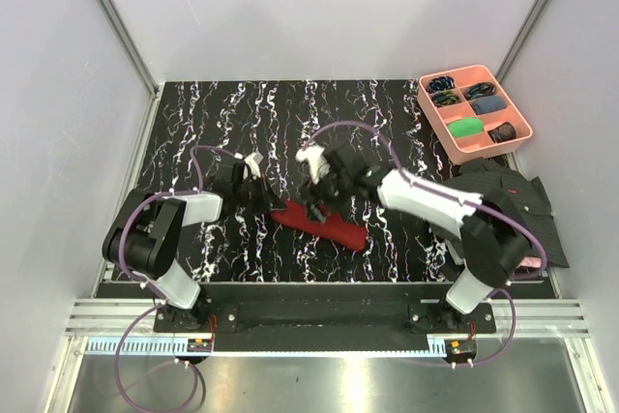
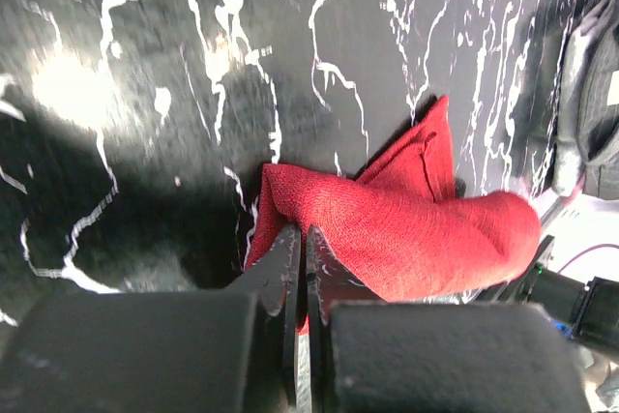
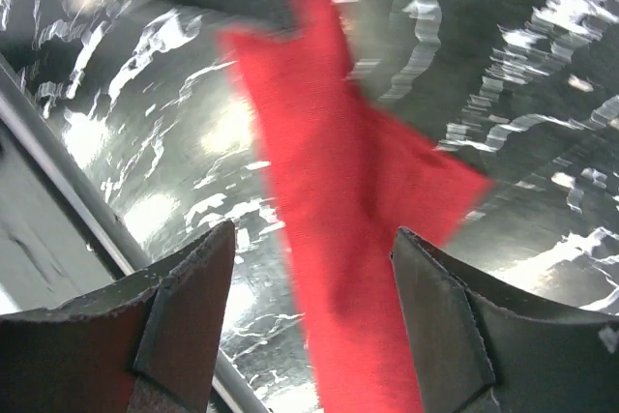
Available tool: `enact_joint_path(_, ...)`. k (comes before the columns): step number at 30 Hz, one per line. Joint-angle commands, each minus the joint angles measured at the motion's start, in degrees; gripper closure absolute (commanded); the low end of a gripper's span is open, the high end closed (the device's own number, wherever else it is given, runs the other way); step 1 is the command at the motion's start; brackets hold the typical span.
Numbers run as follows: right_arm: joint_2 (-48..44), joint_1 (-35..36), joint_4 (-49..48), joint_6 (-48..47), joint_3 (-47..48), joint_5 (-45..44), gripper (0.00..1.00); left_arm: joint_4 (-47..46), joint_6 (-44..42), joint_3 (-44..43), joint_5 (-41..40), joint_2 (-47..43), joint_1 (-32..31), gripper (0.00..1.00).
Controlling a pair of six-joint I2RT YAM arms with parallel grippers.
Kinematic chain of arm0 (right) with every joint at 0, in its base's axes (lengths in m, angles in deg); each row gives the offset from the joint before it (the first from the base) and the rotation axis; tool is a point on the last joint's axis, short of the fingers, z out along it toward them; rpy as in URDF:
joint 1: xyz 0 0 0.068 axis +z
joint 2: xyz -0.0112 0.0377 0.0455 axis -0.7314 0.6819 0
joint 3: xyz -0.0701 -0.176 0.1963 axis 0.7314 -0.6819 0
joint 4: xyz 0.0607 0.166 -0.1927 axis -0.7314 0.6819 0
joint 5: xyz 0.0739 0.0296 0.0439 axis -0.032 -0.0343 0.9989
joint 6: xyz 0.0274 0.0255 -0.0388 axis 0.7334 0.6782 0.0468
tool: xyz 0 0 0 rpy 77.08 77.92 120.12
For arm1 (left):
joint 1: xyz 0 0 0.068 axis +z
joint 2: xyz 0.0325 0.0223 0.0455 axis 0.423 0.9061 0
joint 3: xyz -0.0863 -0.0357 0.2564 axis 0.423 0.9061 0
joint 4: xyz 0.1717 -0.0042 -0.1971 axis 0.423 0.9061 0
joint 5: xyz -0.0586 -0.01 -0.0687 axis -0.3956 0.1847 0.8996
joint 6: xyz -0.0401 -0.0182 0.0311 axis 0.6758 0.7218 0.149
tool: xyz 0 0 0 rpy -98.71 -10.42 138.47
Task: Fold the napkin, place the utensils inside, and roll it up
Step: Roll the napkin at the center of the board.
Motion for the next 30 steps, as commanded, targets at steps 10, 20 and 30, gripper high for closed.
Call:
enact_joint_path(10, 1.0, 16.7, -8.4, -11.8, -3.7, -22.9, 0.26, 1.7, -0.3, -4.7, 1.4, 5.0, 1.4, 1.00)
enact_joint_path(20, 7.0, 16.8, -10.0, -15.4, -4.2, -26.5, 0.28, 1.8, -0.3, -5.7, 2.2, 5.5, 1.5, 1.00)
enact_joint_path(30, 11.8, 11.6, -7.7, -10.2, -3.2, -20.4, 0.30, 1.2, -0.3, -6.3, 3.7, 3.4, 1.5, 0.97)
